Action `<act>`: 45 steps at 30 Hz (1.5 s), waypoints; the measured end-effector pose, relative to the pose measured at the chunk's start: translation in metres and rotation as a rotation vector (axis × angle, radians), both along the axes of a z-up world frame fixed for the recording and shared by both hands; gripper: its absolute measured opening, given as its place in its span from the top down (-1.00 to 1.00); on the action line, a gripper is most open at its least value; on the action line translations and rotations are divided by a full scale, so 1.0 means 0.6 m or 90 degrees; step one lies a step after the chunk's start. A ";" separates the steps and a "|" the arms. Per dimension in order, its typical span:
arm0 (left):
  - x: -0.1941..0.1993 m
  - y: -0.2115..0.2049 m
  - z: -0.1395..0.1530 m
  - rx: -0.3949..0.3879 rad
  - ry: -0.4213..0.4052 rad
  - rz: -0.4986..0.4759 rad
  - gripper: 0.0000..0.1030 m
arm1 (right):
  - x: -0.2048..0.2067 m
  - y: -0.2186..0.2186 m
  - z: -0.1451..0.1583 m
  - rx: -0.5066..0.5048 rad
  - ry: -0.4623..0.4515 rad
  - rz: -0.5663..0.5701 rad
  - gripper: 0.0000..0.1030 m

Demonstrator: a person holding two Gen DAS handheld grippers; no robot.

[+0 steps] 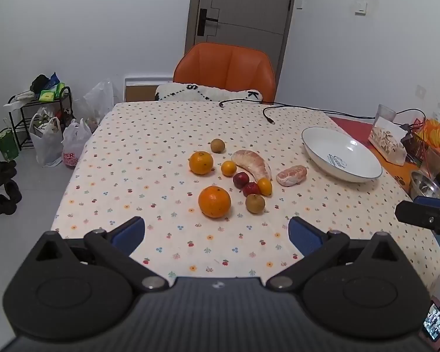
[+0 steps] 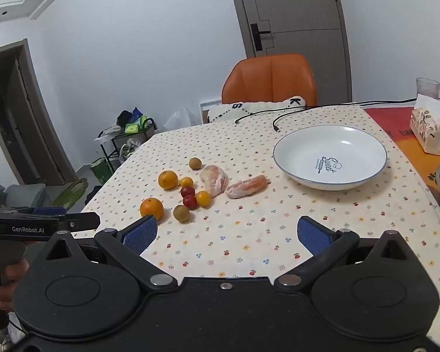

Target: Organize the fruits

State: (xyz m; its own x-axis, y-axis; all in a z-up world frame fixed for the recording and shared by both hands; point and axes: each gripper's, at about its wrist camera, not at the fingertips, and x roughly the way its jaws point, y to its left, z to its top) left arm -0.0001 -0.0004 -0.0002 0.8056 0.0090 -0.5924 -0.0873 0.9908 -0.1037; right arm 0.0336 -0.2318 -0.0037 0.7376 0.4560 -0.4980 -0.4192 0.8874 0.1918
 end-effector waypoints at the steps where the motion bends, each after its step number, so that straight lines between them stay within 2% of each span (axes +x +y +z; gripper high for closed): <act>1: 0.000 0.000 0.000 0.001 0.000 0.000 -1.00 | 0.000 0.000 0.000 0.000 0.000 -0.001 -1.00; 45: -0.003 -0.003 -0.005 0.003 0.000 -0.006 -1.00 | 0.000 0.000 0.002 -0.010 -0.004 -0.001 -1.00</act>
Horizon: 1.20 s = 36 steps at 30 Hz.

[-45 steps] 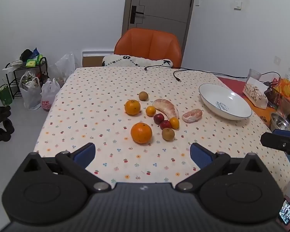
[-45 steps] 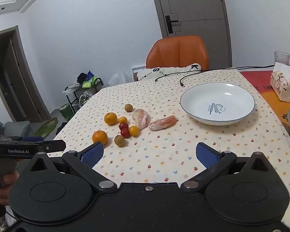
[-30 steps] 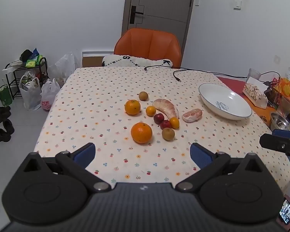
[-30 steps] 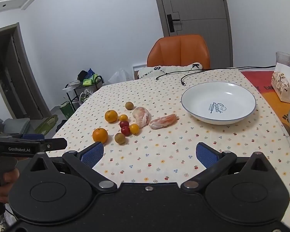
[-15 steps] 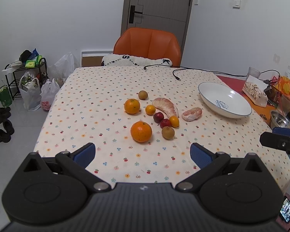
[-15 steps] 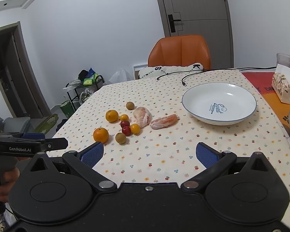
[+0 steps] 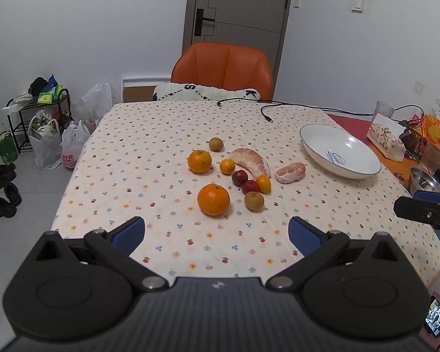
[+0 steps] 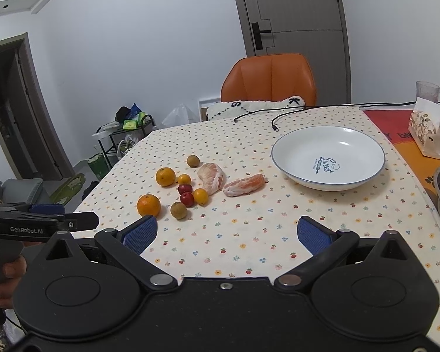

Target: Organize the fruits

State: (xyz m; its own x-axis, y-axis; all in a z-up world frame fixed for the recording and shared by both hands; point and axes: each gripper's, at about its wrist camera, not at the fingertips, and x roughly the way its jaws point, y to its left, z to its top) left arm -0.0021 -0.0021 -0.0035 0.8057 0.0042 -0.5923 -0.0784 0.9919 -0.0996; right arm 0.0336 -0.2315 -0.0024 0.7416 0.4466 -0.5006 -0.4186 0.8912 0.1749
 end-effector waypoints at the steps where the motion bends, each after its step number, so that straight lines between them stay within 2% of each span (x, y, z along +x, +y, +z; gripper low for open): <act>1: 0.000 0.000 0.000 0.001 0.001 0.000 -1.00 | 0.000 -0.001 0.000 0.000 0.000 -0.001 -1.00; 36: 0.002 -0.001 0.001 0.009 0.000 0.000 -1.00 | 0.004 -0.004 -0.004 0.001 0.002 -0.006 -1.00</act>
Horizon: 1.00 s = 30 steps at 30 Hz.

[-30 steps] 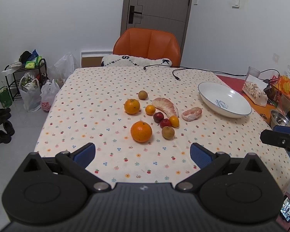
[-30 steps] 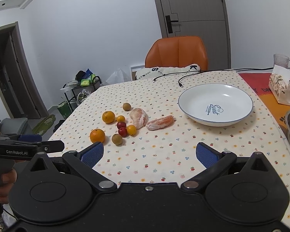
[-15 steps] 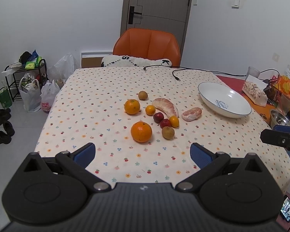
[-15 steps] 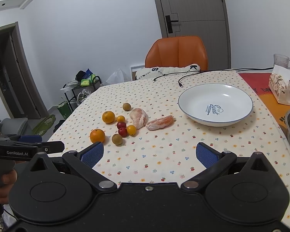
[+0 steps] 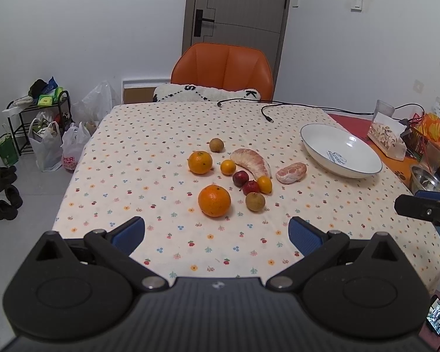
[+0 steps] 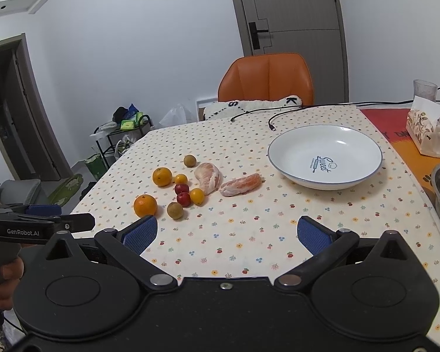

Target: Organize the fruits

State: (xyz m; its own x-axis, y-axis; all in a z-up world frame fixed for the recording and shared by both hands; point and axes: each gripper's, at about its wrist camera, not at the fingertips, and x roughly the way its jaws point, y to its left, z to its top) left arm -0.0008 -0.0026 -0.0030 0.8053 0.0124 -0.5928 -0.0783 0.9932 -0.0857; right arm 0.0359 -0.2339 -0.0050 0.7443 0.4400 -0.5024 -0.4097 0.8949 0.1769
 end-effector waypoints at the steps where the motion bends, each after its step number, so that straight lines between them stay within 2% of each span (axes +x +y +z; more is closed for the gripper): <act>1: 0.001 0.000 0.001 0.001 -0.001 0.000 -1.00 | 0.000 -0.001 0.000 0.000 0.000 -0.002 -1.00; 8: 0.008 0.001 0.000 0.008 -0.008 -0.003 -1.00 | 0.006 -0.003 -0.005 0.013 0.001 -0.006 -1.00; 18: 0.031 0.020 -0.020 -0.008 -0.010 0.019 -1.00 | 0.027 0.004 -0.020 0.012 0.018 -0.006 -1.00; 30: 0.055 0.031 -0.041 -0.019 -0.031 0.018 -0.94 | 0.066 0.024 -0.048 0.016 0.035 0.024 -1.00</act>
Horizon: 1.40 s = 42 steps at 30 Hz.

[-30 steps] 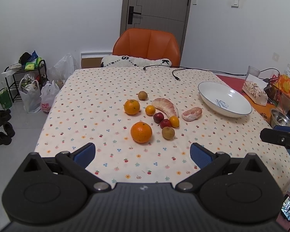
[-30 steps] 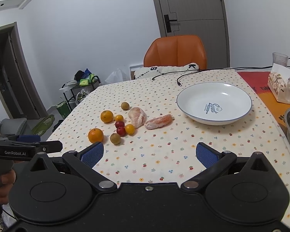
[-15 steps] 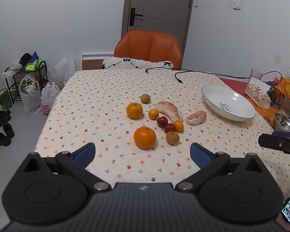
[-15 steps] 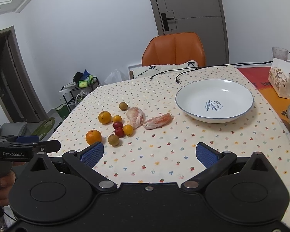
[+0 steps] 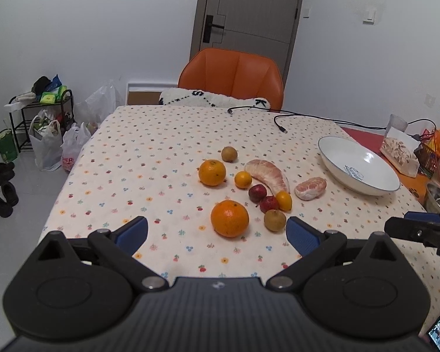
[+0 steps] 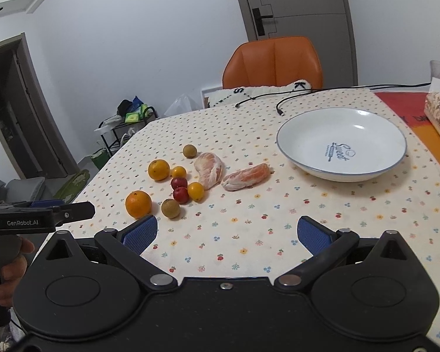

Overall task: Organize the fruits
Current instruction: 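Grasp the large orange with the left gripper while the right gripper grasps a small brown fruit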

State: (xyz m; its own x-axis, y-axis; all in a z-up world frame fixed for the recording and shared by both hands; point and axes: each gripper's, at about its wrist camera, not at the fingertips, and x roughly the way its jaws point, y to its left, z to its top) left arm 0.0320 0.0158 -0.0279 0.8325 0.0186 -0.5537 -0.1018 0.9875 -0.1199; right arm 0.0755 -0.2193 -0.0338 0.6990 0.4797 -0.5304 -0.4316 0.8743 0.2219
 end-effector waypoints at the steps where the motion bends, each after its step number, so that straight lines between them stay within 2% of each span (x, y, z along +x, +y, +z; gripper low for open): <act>1: 0.003 -0.001 -0.002 0.002 0.000 -0.003 -0.93 | 0.003 0.002 -0.002 0.000 0.001 0.002 -1.00; 14: 0.045 -0.001 -0.029 -0.007 0.007 -0.022 -0.53 | 0.038 0.038 -0.021 0.024 0.013 0.042 -0.99; 15: 0.047 0.000 -0.031 -0.008 0.008 -0.023 -0.51 | 0.041 0.042 -0.023 0.025 0.014 0.048 -0.96; 17: 0.052 0.003 -0.035 -0.013 0.010 -0.024 -0.43 | 0.048 0.050 -0.027 0.028 0.021 0.058 -0.74; 20: 0.062 0.006 -0.042 -0.023 0.017 -0.028 -0.36 | 0.055 0.060 -0.035 0.040 0.031 0.067 -0.53; 29: 0.093 0.012 -0.064 -0.041 0.031 -0.038 -0.22 | 0.078 0.098 -0.047 0.040 0.046 0.087 -0.22; 31: 0.102 0.011 -0.071 -0.041 0.041 -0.042 -0.13 | 0.084 0.108 -0.050 0.039 0.054 0.092 -0.17; 35: 0.114 0.011 -0.082 -0.054 0.050 -0.054 0.20 | 0.093 0.125 -0.054 0.037 0.057 0.102 -0.16; 42: 0.112 0.022 -0.079 -0.053 0.048 -0.027 0.22 | 0.107 0.146 -0.063 0.038 0.069 0.121 -0.06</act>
State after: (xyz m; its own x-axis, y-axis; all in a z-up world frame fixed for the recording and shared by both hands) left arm 0.0989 0.0289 -0.0754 0.7874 -0.0645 -0.6131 -0.0723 0.9780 -0.1958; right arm 0.1399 -0.1316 -0.0719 0.5335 0.6307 -0.5636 -0.5584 0.7631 0.3253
